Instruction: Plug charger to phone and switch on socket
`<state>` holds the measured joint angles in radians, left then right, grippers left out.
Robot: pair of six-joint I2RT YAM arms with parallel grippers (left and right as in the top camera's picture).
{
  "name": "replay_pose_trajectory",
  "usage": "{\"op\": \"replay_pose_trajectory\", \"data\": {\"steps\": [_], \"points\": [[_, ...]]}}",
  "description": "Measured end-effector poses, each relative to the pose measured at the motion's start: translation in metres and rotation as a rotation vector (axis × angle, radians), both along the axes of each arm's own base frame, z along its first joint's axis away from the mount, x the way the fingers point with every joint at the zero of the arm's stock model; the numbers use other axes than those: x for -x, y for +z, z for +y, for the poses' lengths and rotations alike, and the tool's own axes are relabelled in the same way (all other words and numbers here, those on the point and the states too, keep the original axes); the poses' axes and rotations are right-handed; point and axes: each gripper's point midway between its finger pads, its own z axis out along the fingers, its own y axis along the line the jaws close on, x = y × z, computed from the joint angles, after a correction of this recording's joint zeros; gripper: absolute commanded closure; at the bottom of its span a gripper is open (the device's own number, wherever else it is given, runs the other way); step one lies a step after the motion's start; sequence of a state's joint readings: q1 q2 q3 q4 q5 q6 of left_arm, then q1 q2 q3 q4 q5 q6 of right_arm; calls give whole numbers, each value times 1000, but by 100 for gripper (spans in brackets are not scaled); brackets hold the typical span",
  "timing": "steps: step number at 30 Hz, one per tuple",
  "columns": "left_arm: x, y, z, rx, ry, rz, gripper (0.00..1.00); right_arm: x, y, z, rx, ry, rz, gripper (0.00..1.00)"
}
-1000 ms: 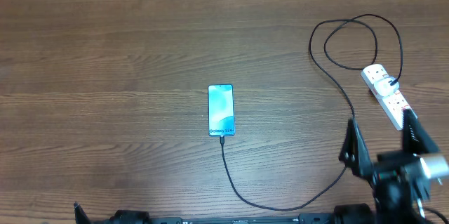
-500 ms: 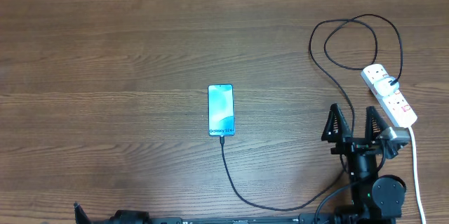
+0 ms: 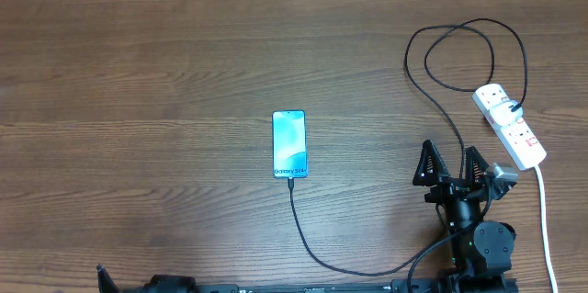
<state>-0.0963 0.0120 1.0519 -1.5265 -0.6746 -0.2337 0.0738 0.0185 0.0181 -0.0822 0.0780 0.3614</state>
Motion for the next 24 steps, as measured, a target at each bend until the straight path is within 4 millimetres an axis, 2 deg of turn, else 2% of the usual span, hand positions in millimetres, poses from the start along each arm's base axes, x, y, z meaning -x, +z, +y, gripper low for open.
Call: {"op": "replay_pose_trajectory", "data": {"steps": [24], "points": [[0, 0, 0, 0, 0, 0, 1, 0, 0, 0, -5, -1, 0, 0]]}}
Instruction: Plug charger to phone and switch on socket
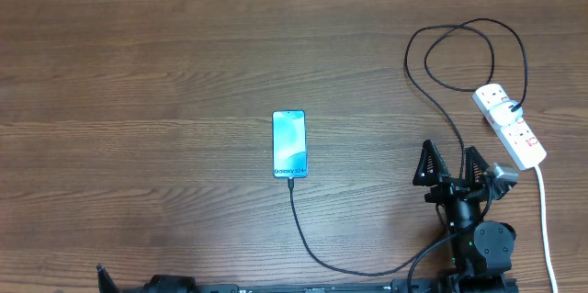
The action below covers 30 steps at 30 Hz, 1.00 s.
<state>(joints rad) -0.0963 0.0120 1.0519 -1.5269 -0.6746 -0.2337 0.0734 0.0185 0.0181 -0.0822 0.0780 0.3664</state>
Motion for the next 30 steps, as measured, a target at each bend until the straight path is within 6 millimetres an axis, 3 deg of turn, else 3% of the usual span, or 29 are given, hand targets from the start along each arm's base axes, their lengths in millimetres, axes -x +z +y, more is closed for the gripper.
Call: {"op": "replay_pose_trajectory", "data": {"steps": [8, 18, 30], "points": [[0, 0, 0, 0, 0, 0, 1, 0, 1, 0, 16, 1, -4, 0], [0, 0, 0, 0, 0, 0, 0, 0, 1, 1, 200, 9, -7, 0], [0, 0, 0, 0, 0, 0, 0, 0, 1, 1, 232, 10, -7, 0]]}}
